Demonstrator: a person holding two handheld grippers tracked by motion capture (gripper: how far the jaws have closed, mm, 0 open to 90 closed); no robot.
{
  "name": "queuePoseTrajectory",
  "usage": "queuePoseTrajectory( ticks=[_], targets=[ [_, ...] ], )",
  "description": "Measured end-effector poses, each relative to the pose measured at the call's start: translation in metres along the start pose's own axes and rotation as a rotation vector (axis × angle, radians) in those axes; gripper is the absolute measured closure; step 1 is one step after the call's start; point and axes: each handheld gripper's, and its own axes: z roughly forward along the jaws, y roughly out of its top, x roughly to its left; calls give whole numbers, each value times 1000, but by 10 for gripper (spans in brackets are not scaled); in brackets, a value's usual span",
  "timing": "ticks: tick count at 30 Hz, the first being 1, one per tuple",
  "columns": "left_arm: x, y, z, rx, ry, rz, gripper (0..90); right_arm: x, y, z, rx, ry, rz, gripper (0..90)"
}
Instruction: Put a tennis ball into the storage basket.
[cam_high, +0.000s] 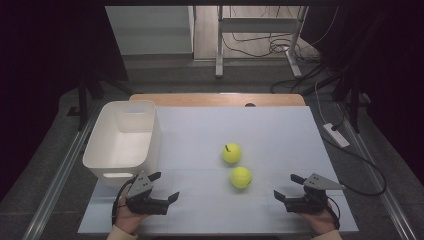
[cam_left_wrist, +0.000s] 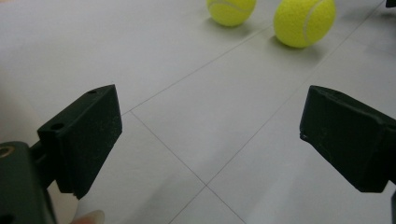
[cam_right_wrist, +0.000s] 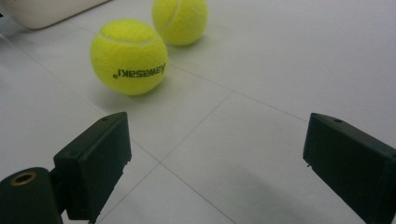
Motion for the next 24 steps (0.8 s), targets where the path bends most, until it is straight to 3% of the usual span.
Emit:
queuePoseTrajectory(
  ticks=[17, 24],
  targets=[
    [-5, 11, 4, 1, -19, -5, 64, -1, -2, -7, -19, -9, 21, 87],
    [-9, 13, 3, -3, 5, -17, 47, -2, -1, -4, -15, -3, 12, 89]
  ],
)
